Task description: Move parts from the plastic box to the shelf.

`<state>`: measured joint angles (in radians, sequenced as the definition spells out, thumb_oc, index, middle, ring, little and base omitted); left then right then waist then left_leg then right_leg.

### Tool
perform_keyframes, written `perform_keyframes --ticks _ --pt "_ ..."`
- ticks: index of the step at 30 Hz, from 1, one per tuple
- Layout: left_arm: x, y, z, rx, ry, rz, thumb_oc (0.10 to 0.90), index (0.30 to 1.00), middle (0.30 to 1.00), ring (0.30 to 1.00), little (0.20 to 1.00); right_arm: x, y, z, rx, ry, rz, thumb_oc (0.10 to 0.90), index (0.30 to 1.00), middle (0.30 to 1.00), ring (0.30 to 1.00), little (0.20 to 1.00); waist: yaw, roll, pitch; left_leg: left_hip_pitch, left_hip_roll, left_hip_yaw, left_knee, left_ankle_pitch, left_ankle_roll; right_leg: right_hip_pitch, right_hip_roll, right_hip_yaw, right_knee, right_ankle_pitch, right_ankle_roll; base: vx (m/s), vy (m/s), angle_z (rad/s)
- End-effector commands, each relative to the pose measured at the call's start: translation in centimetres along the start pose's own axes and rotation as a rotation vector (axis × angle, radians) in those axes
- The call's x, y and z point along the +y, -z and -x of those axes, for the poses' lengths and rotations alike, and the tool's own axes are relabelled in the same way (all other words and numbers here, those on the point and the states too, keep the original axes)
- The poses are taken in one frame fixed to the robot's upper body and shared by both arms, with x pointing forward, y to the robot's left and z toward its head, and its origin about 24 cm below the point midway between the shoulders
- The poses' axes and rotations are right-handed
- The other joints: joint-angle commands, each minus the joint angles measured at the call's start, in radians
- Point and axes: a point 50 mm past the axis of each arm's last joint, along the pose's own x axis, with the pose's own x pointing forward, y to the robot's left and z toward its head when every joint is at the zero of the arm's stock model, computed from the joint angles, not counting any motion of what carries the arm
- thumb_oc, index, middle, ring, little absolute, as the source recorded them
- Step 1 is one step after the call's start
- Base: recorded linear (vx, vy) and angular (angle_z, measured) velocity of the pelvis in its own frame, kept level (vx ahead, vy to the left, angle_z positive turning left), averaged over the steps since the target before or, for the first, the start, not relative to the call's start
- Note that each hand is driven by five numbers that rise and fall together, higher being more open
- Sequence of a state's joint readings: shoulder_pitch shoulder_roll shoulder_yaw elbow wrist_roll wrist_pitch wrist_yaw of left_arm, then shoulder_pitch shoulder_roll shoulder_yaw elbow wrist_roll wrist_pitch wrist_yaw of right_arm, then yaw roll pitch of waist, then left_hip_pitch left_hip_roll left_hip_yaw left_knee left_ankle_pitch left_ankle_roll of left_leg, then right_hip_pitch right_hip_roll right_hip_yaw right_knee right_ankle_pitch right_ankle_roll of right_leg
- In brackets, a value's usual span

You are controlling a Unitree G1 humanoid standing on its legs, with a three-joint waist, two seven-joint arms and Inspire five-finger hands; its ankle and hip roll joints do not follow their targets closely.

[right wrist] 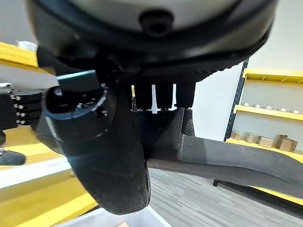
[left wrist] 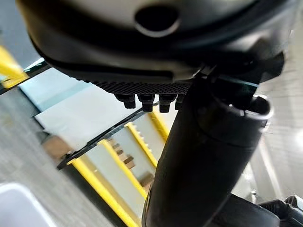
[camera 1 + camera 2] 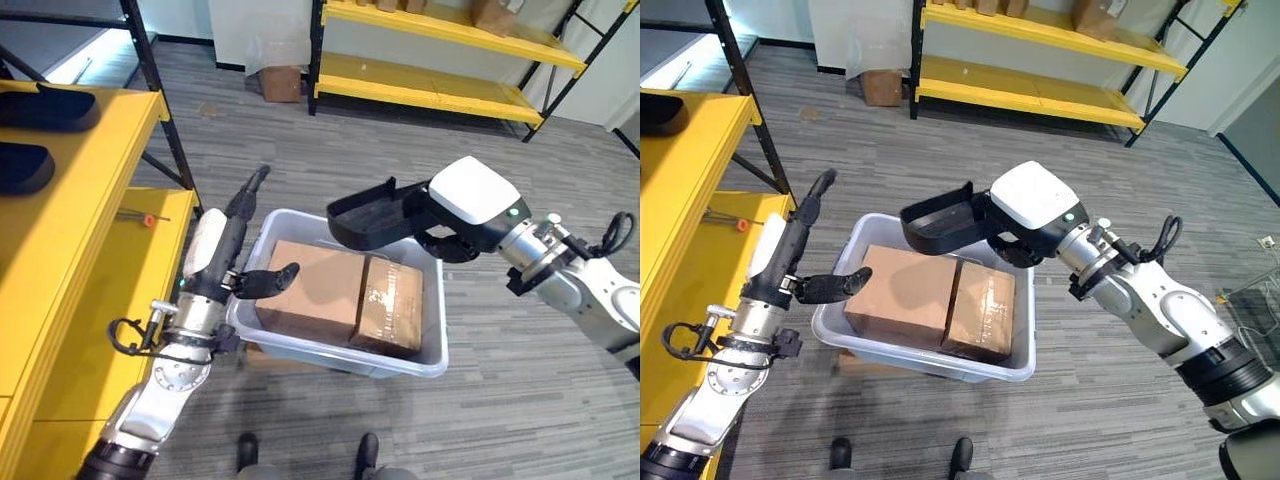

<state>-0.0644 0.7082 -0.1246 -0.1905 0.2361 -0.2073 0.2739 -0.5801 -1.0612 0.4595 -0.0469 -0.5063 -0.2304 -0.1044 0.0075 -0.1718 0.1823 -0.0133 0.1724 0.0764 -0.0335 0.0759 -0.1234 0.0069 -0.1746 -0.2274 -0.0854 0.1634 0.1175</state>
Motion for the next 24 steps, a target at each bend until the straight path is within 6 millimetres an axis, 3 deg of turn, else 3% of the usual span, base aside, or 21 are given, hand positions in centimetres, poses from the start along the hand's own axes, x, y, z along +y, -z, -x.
perform_keyframes --ticks 1,6,24 --pt "1.0 -4.0 -1.7 -0.306 -0.077 -0.129 0.9 1.0 1.0 1.0 1.0 -5.1 -1.0 -2.2 -0.072 0.255 -0.009 0.4 0.3 0.3 0.3 0.3 0.011 0.027 -0.123 0.026 0.034 -0.031 -0.052 -0.02 0.026 0.037 -0.073 -0.024 0.088 -0.083 0.113 0.04 0.011 -0.01" --pt "0.6 -4.8 -2.1 -0.38 -0.087 -0.227 0.9 1.0 1.0 1.0 1.0 -5.4 -1.6 -2.3 -0.103 0.276 -0.028 0.4 0.3 0.3 0.3 0.3 -0.001 0.024 -0.133 0.039 0.028 -0.024 -0.052 -0.03 0.031 0.043 -0.077 -0.016 0.086 -0.084 0.116 0.02 0.013 -0.01" --pt "-1.1 -7.2 -3.3 -0.478 -0.107 -0.167 0.9 1.0 1.0 1.0 1.0 -5.4 -3.1 -3.8 -0.151 0.309 -0.083 0.4 0.3 0.3 0.3 0.3 -0.023 0.018 -0.147 0.06 0.021 -0.003 -0.053 -0.045 0.039 0.049 -0.083 0.01 0.072 -0.082 0.113 0.0 0.006 -0.02"
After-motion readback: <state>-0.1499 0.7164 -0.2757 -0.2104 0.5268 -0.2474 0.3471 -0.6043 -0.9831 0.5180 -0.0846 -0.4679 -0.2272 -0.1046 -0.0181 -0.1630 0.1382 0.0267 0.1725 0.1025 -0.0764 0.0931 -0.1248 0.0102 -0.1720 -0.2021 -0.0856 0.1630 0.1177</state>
